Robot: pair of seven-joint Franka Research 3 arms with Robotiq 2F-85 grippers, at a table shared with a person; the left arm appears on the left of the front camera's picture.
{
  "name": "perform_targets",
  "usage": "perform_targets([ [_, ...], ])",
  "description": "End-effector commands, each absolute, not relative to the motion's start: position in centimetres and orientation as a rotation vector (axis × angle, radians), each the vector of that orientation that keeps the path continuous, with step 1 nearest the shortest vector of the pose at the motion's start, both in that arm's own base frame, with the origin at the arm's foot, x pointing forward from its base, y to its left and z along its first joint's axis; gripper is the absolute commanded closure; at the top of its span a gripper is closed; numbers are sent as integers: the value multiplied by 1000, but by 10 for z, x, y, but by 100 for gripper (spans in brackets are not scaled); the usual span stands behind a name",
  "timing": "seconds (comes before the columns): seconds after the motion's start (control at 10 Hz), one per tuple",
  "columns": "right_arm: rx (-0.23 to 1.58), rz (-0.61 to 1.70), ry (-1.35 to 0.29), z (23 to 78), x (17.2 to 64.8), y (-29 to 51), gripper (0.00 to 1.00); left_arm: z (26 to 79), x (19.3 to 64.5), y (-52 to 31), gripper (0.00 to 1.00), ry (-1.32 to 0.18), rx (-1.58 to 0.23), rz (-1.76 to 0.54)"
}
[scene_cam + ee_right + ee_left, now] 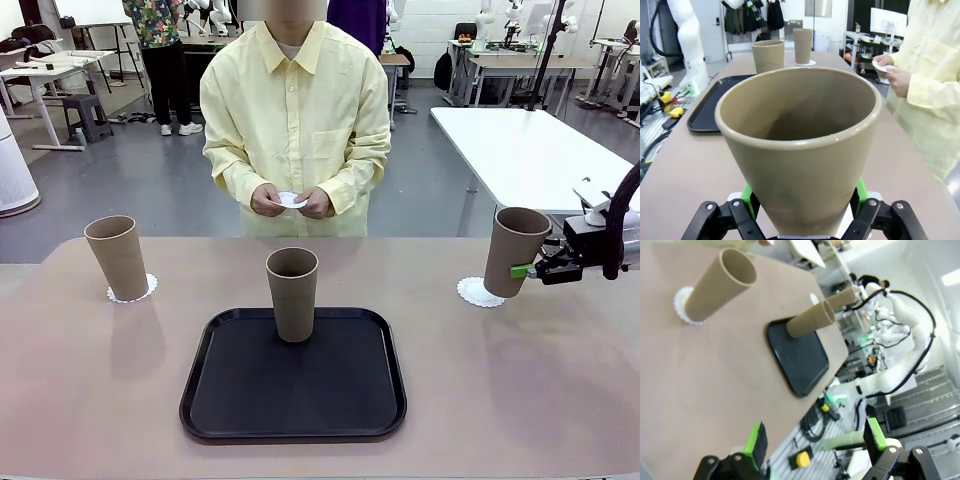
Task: Place coasters on the table and set cups on them.
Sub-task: Take one Reusable plastic cup from the Flat Tray and place it on a coaster set by the human.
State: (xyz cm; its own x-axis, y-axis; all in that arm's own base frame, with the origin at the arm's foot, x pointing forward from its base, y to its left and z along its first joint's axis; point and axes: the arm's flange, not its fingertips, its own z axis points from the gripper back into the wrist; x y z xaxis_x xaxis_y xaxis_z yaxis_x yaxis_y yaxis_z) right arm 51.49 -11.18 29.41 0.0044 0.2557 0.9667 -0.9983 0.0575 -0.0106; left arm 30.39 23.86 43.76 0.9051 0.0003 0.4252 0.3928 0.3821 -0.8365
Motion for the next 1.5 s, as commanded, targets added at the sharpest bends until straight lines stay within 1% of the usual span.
perform_targets([
  [0.0,1020,1300,-1049,290,525,-111,16,439,302,239,0,-395,-1168,-259],
  [0.2,1025,1261,-1054,284,534,-111,16,439,302,239,0,-395,-1168,-259],
  [0.4,971,1212,-1075,285,537,-111,16,439,302,239,0,-395,-1168,-259],
  [0.5,1010,1274,-1043,280,527,-108,16,439,302,239,0,-395,-1168,-259],
  [0.7,1010,1274,-1043,280,527,-108,16,439,302,239,0,-395,-1168,-259],
  [0.8,998,1263,-1051,279,529,-110,16,439,302,239,0,-395,-1168,-259],
  [0.9,1004,1165,-1007,278,524,-107,16,439,302,239,0,-395,-1168,-259],
  [1.2,989,1153,-1005,281,532,-99,16,439,302,239,0,-395,-1168,-259],
  [1.4,1016,1149,-1031,278,540,-98,16,439,302,239,0,-395,-1168,-259],
])
